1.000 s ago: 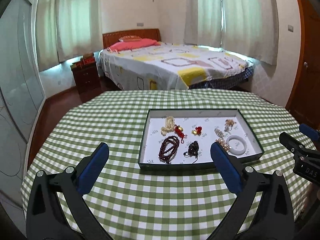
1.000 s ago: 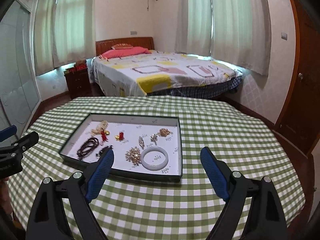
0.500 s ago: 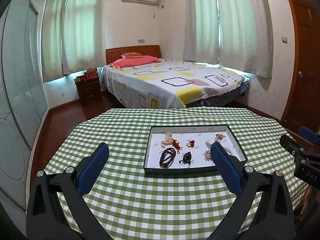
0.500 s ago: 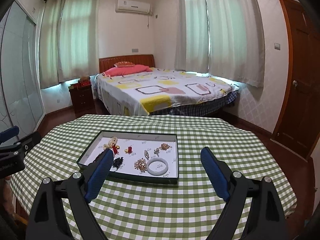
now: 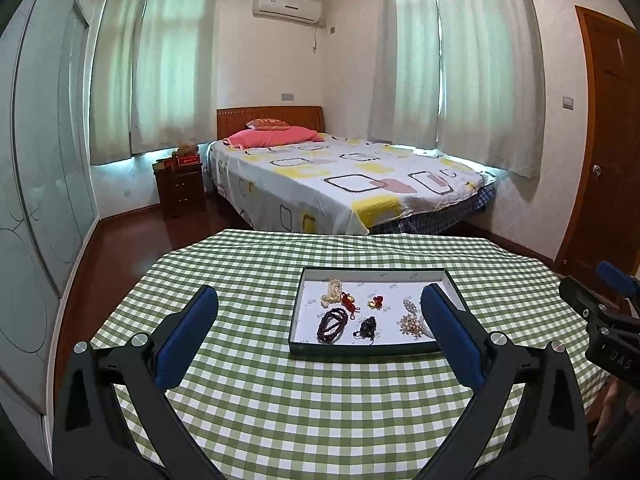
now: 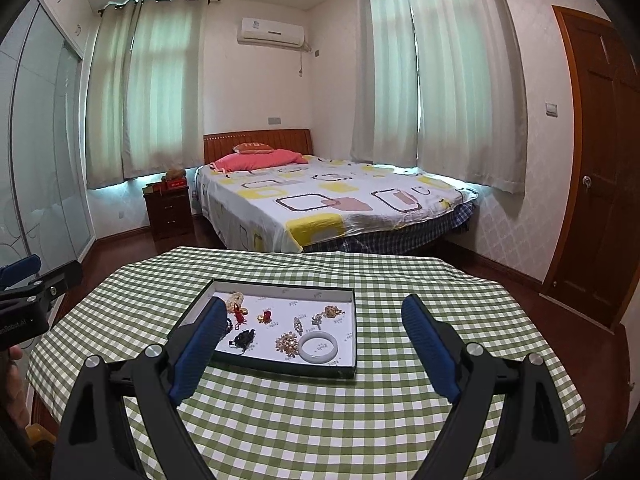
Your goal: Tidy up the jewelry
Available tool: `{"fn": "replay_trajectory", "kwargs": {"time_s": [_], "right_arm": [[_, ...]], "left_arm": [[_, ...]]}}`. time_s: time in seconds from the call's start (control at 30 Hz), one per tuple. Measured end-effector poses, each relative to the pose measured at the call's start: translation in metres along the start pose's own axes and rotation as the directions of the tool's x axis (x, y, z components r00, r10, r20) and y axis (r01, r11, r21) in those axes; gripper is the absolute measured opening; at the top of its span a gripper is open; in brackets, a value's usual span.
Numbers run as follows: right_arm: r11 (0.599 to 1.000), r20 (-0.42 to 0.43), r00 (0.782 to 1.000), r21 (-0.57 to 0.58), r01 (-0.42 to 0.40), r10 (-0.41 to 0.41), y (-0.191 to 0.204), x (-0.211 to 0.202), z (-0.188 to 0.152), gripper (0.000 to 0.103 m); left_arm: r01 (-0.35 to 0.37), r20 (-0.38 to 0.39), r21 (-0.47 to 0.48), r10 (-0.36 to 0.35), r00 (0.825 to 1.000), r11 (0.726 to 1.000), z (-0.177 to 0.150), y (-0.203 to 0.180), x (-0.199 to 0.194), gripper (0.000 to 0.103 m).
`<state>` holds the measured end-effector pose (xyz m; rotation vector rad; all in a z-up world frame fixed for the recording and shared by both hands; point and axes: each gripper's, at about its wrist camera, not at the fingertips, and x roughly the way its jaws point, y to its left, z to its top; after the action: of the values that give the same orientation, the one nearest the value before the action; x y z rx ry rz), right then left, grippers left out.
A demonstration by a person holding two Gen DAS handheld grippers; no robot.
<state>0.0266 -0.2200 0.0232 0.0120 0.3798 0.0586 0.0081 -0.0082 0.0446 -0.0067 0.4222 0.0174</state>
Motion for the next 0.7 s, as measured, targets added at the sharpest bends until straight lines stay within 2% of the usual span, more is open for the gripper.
{"fn": "replay_trajectory", "kwargs": {"time_s": [0.7], "right_arm": [[1.0, 0.008, 1.0, 0.001, 0.0, 0.0, 0.0011, -0.0032, -0.0025, 0.086]], "left_arm": [[-0.003, 0.007, -0.012, 0.004, 1.0, 1.0, -0.0017, 0.0026, -0.0052, 0.099]]}}
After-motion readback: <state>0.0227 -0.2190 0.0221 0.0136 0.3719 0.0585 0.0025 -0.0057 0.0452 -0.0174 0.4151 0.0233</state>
